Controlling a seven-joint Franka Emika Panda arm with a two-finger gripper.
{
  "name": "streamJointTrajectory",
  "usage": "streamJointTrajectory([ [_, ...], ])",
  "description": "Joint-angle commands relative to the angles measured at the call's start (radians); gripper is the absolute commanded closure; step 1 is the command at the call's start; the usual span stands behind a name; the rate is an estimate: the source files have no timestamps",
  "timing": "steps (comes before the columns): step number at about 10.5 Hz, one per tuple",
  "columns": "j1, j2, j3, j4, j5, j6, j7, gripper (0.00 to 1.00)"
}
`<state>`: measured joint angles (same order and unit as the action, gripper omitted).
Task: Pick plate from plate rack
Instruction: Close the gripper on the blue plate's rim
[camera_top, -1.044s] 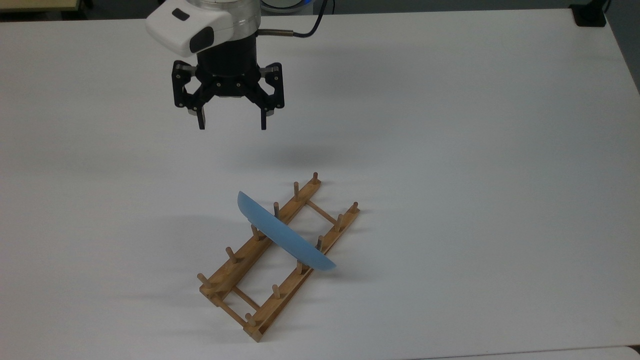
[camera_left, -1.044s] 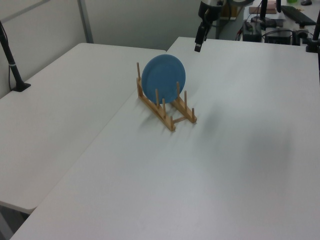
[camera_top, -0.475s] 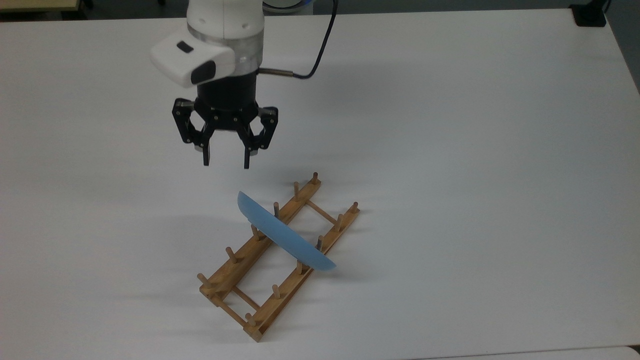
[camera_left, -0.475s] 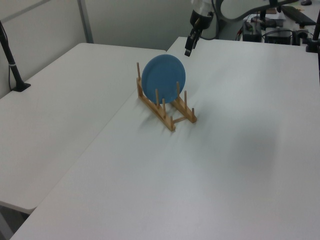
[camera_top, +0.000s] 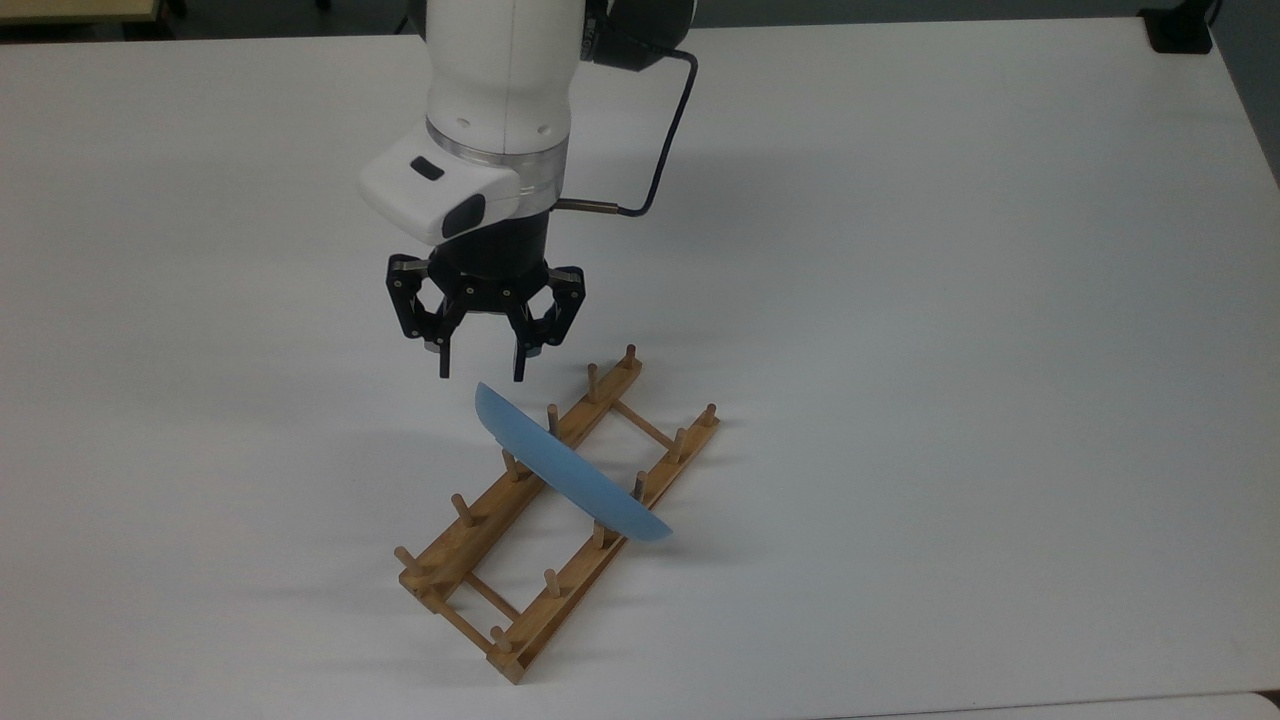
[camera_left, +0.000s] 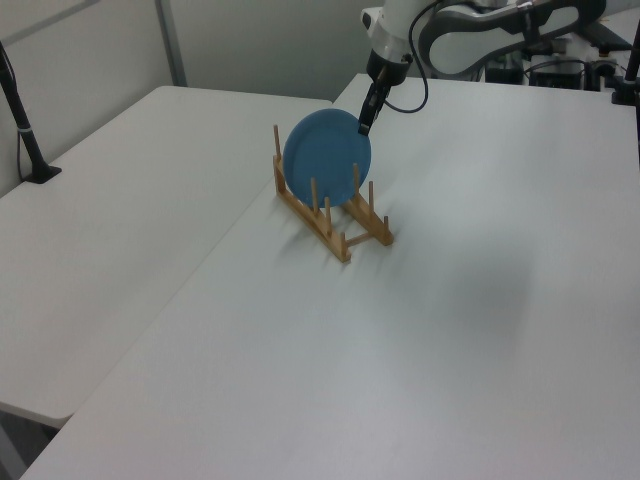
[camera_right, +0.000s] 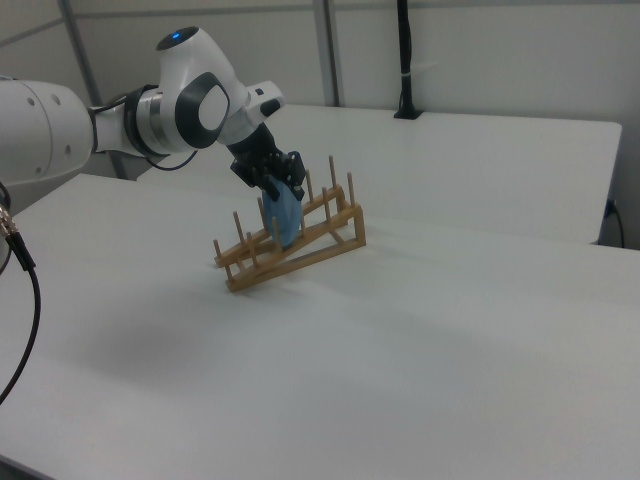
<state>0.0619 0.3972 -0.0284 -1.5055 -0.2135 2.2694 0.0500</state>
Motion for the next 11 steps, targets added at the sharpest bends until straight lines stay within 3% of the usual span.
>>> streamJointTrajectory([
  [1, 0.010, 0.017, -0.005, 0.002, -0.049, 0.032, 0.039, 0.50],
  [3, 0.010, 0.020, -0.005, 0.007, -0.081, 0.050, 0.073, 0.62],
  [7, 0.010, 0.025, -0.005, 0.007, -0.093, 0.052, 0.073, 0.69],
  [11, 0.012, 0.034, -0.005, 0.010, -0.106, 0.052, 0.073, 0.86],
])
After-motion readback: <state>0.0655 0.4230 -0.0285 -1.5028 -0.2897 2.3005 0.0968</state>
